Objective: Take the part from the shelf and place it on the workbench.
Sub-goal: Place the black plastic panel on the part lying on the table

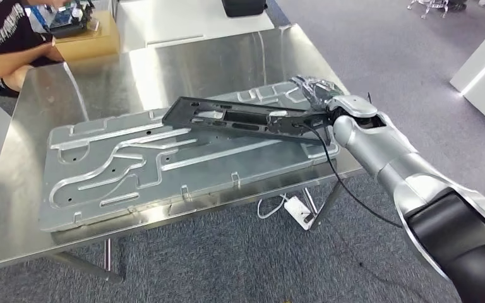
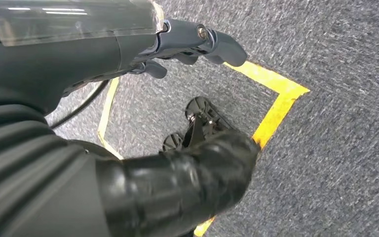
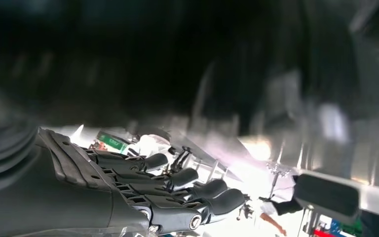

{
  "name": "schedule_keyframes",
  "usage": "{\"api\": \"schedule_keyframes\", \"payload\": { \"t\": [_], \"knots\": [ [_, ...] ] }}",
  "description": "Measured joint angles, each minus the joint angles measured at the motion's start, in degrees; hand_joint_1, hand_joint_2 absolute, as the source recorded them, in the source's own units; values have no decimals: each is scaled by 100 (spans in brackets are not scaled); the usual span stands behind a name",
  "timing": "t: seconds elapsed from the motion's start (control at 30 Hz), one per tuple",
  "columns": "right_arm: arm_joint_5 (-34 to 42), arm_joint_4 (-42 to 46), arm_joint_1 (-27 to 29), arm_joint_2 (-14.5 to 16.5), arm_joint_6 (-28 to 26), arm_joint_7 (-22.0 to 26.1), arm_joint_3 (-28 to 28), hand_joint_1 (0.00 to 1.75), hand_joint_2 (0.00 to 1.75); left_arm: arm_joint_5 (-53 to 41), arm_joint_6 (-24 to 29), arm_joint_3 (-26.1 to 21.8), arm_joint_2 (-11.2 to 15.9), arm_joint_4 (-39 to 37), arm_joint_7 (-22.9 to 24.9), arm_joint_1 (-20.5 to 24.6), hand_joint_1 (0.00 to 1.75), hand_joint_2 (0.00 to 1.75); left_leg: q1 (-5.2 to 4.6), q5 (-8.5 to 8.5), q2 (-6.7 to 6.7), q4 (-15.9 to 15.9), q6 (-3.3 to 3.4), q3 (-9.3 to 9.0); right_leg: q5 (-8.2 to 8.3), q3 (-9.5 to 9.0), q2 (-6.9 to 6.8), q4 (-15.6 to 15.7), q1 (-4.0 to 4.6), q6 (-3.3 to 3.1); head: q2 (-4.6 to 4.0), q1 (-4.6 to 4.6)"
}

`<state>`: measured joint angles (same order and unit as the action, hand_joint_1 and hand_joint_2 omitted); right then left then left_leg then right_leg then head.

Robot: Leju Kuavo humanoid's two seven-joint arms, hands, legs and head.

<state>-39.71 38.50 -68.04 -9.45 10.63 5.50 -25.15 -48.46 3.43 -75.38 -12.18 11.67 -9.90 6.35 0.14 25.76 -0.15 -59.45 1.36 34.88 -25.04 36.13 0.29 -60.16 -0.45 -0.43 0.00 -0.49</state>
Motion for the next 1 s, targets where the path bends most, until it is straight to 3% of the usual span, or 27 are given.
{"api": "schedule_keyframes", "payload": {
  "t": [0.07, 0.13, 0.23, 0.27, 0.3, 0.33, 0.37, 0.43, 0.47, 0.57, 0.63, 0.73, 0.77, 0.8, 0.83, 0.93, 1.0],
  "knots": [
    [0, 19, 1, -27, 3, -1, 7, 0, 0, 0, -22, -1, -2, 0, -17, -2, 0, 0, 22, -36, 4, 69, 24, -20, 2, -5, 1, 10, -3, 66, 0, 0],
    [0, 43, -26, -56, 16, -3, 13, 0, 0, 2, -44, -2, -4, 0, -31, -5, 0, 0, 56, -83, 19, 140, 65, -56, -169, 90, -1, -220, -4, 114, 0, 1],
    [-3, 48, -46, -103, 50, -13, 16, 0, 0, 24, -68, -2, -2, 0, -22, -4, 0, 0, 55, -97, 20, 147, 95, -58, -667, 542, -6, -1237, -31, 160, 0, 1],
    [-5, 46, -38, -117, 57, -16, 16, 0, 0, 31, -69, -3, -1, 0, -13, -5, 0, 0, 52, -94, 15, 138, 96, -56, -720, 648, -7, -1466, -36, 172, 0, 1],
    [-8, 46, -34, -128, 62, -18, 16, 0, 0, 34, -70, -3, 0, 0, -4, -6, 0, 0, 51, -89, 11, 126, 94, -55, -664, 661, -9, -1492, -39, 178, 0, 1],
    [-10, 46, -37, -134, 62, -19, 16, 0, 0, 35, -71, -4, -1, 0, 3, -8, 0, 0, 51, -80, 8, 113, 90, -56, -509, 563, -10, -1286, -40, 176, 0, 1],
    [-12, 48, -47, -138, 62, -19, 16, 0, 0, 36, -73, -5, -3, 0, 7, -8, 0, 0, 51, -70, 8, 95, 84, -56, -301, 380, -11, -908, -40, 165, 0, 1],
    [-16, 54, -75, -150, 62, -19, 16, 0, 0, 39, -78, -7, -11, 0, 11, -5, 0, 0, 36, -61, 3, 47, 58, -23, -44, 44, -2, -228, -16, 127, 0, 0],
    [-22, 58, -83, -156, 66, -20, 16, 0, 0, 42, -81, -7, -15, 0, 11, -3, 0, 0, 30, -69, -1, 28, 37, 2, -1, -29, 2, -55, 1, 108, 0, 0],
    [-45, 63, -96, -175, 108, -21, 16, 0, 0, 49, -81, -9, -16, 0, 12, -5, 0, 0, 25, -82, -13, 9, -41, 50, 30, -15, -6, 8, 5, 48, 0, -1],
    [-55, 71, -144, -186, 139, -26, 16, 0, 0, 55, -79, -15, -12, 0, 14, -8, 0, 0, 25, 136, -14, -204, -96, 135, 82, 1, -28, 48, -33, -25, 0, -2],
    [-77, 78, -265, -228, 204, -66, 16, 0, 0, 81, -76, -28, -8, 0, 30, -9, 0, 0, 52, 769, -9, -1203, -158, 488, 166, 96, -55, 62, -46, -81, 0, -3],
    [-86, 78, -296, -244, 227, -84, 16, 0, 0, 90, -76, -32, -8, 0, 38, -11, 0, 0, 61, 887, -7, -1476, -170, 561, 198, 138, -59, 60, -45, -81, 0, -3],
    [-93, 78, -319, -260, 250, -96, 16, 0, 0, 98, -75, -35, -7, 0, 43, -12, 0, 0, 66, 898, -7, -1550, -176, 534, 233, 180, -61, 56, -46, -76, 0, -3],
    [-100, 78, -337, -275, 263, -105, 16, 0, 0, 101, -75, -37, -6, 0, 47, -11, 0, 0, 71, 811, -6, -1392, -176, 391, 267, 221, -60, 50, -49, -65, 0, -3],
    [-112, 82, -412, -325, 273, -115, 16, 0, 0, 103, -74, -39, 0, 0, 49, 6, 0, 0, 66, 453, -7, -247, -145, -317, 362, 316, -59, 20, -53, 14, 0, -3],
    [-117, 88, -464, -360, 273, -119, 16, 0, 0, 103, -74, -40, -1, 0, 52, 9, 0, 0, 43, 395, -17, 50, -99, -443, 438, 344, -61, 27, -40, 88, 0, -2]
  ]
}}
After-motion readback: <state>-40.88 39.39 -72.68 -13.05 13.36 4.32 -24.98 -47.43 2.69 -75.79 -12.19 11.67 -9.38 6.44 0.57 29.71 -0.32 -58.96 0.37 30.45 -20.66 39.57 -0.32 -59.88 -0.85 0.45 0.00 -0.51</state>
